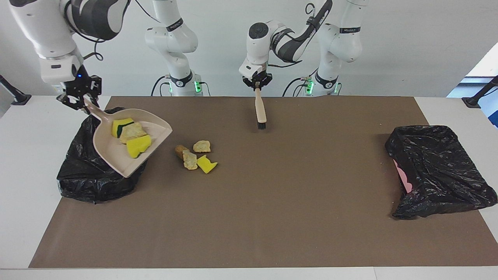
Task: Sweep and dump trash in bin
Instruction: 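Carry the dustpan with the right gripper and tip it over the bag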
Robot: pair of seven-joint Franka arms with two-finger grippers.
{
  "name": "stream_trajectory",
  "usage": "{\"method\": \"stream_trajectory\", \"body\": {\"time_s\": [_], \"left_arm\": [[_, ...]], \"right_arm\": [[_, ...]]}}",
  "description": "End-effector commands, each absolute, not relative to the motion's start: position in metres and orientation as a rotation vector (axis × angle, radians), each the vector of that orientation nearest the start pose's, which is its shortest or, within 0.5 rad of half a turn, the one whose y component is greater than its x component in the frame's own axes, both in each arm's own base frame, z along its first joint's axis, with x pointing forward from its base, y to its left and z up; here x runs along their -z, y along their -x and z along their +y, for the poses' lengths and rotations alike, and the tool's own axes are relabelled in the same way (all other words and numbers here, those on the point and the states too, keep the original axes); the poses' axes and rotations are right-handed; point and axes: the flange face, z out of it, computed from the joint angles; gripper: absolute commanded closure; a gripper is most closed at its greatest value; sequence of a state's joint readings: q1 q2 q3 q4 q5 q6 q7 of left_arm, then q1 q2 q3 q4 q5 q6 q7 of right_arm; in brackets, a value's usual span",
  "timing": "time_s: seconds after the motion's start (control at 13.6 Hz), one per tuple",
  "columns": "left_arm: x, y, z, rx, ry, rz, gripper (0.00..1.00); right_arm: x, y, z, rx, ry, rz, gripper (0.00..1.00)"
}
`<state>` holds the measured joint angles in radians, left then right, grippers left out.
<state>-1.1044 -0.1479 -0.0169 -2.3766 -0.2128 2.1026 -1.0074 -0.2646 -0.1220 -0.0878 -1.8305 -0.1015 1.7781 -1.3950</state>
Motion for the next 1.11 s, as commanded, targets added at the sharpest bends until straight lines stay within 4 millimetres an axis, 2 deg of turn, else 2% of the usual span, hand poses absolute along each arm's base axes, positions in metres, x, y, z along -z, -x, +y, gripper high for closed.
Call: {"method": "stream_trajectory", "body": {"time_s": [0.0, 0.07, 0.22, 0.3, 0.52, 0.66, 0.89, 1.03], "left_arm": [[-0.363, -0.189, -0.423, -0.342, 3.119, -0.031, 1.0], [-0.354, -0.19, -0.426, -0.36, 3.116, -0.043, 1.0], [-0.327, -0.185, -0.433, -0.371, 3.087, -0.037, 1.0], [-0.32, -0.18, -0.438, -0.37, 3.081, -0.028, 1.0], [-0.324, -0.181, -0.439, -0.375, 3.079, -0.025, 0.98], [-0.33, -0.186, -0.437, -0.379, 3.082, -0.029, 0.88], [-0.345, -0.205, -0.435, -0.413, 3.064, -0.055, 0.86], [-0.344, -0.203, -0.432, -0.436, 3.051, 0.029, 0.83]], "right_arm": [[-0.598, -0.462, -0.245, -0.094, 2.83, -1.735, 1.0], [-0.599, -0.458, -0.259, -0.169, 2.833, -1.813, 1.0], [-0.582, -0.449, -0.285, -0.251, 2.794, -1.897, 1.0], [-0.576, -0.447, -0.287, -0.323, 2.754, -1.99, 1.0], [-0.574, -0.45, -0.282, -0.523, 2.553, -2.252, 1.0], [-0.569, -0.457, -0.272, -0.58, 2.403, -2.41, 1.0], [-0.569, -0.47, -0.251, -0.683, 2.251, -2.555, 1.0], [-0.57, -0.475, -0.247, -0.702, 2.239, -2.58, 1.0]]}}
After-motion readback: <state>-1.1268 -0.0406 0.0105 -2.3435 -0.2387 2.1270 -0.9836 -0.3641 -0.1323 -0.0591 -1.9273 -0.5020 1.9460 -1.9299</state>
